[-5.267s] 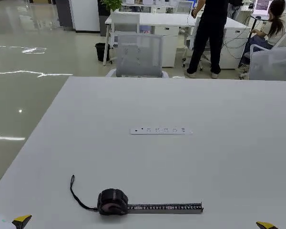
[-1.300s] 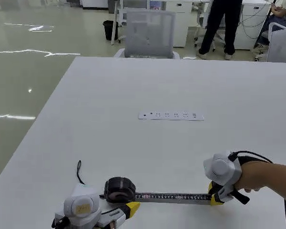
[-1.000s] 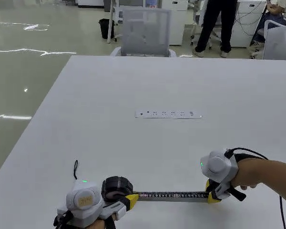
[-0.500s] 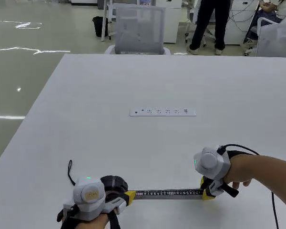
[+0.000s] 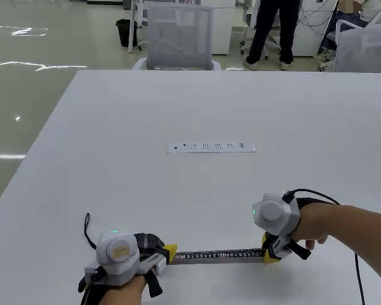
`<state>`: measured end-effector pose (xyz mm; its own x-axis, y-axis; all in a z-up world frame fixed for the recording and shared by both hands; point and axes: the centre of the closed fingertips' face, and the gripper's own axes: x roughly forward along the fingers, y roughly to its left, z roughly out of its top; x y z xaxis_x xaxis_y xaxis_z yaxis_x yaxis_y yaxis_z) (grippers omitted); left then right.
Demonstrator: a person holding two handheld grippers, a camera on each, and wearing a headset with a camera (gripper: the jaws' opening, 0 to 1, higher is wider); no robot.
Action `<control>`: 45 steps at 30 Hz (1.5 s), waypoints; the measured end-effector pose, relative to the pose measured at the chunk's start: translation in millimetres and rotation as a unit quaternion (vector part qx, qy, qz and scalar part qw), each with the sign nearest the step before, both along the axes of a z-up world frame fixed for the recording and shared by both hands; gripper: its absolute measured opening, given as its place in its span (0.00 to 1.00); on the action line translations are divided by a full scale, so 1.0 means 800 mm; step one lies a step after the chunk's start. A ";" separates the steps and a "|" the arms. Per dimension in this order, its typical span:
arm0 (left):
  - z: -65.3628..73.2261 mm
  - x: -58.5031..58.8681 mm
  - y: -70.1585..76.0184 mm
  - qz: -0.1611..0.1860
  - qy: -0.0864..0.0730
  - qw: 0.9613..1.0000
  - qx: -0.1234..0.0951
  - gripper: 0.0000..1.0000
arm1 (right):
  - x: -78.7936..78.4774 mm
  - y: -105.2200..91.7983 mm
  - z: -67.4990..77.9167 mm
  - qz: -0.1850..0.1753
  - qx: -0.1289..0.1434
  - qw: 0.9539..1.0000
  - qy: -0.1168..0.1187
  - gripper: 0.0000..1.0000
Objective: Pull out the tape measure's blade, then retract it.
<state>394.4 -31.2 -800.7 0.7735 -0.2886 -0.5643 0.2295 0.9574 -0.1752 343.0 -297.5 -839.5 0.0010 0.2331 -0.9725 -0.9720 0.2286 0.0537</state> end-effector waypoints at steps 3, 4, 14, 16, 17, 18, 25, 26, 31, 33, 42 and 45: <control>-0.001 0.002 -0.002 0.005 0.002 1.000 0.004 0.83 | 0.000 0.000 0.000 -0.002 -0.002 1.000 -0.002 0.15; -0.002 0.003 -0.002 0.006 0.004 1.000 0.004 0.83 | 0.000 0.000 0.000 -0.001 -0.002 1.000 -0.002 0.15; -0.006 0.002 -0.002 -0.014 0.010 0.999 0.038 0.66 | 0.000 0.000 0.000 -0.008 -0.009 1.000 0.000 0.14; -0.007 0.001 -0.003 -0.024 0.017 0.998 0.050 0.65 | 0.000 0.000 0.001 -0.007 -0.010 1.000 0.001 0.14; -0.008 0.000 -0.003 -0.025 0.019 0.998 0.054 0.65 | 0.001 0.000 0.000 -0.007 -0.010 1.000 0.001 0.14; -0.008 0.000 -0.003 -0.026 0.022 0.998 0.058 0.65 | 0.001 0.000 0.000 -0.007 -0.011 1.000 0.001 0.14; -0.010 -0.004 -0.003 -0.033 0.021 0.996 0.082 0.63 | 0.000 0.001 0.000 -0.008 -0.017 1.000 0.002 0.14; -0.011 -0.003 -0.002 -0.033 0.020 0.996 0.082 0.63 | 0.000 0.001 0.000 -0.009 -0.017 1.000 0.002 0.14; -0.011 -0.001 -0.002 -0.034 0.023 0.996 0.077 0.63 | 0.001 0.001 0.000 -0.010 -0.012 1.000 0.002 0.14; -0.011 -0.001 -0.002 -0.034 0.024 0.996 0.077 0.63 | 0.001 0.001 0.000 -0.010 -0.013 1.000 0.002 0.14; -0.010 0.000 -0.003 -0.038 0.022 0.997 0.071 0.63 | 0.001 0.002 0.000 -0.009 -0.017 1.000 -0.002 0.14; -0.010 0.000 -0.004 -0.038 0.023 0.996 0.071 0.63 | -0.001 0.005 0.000 -0.005 -0.009 1.000 -0.005 0.14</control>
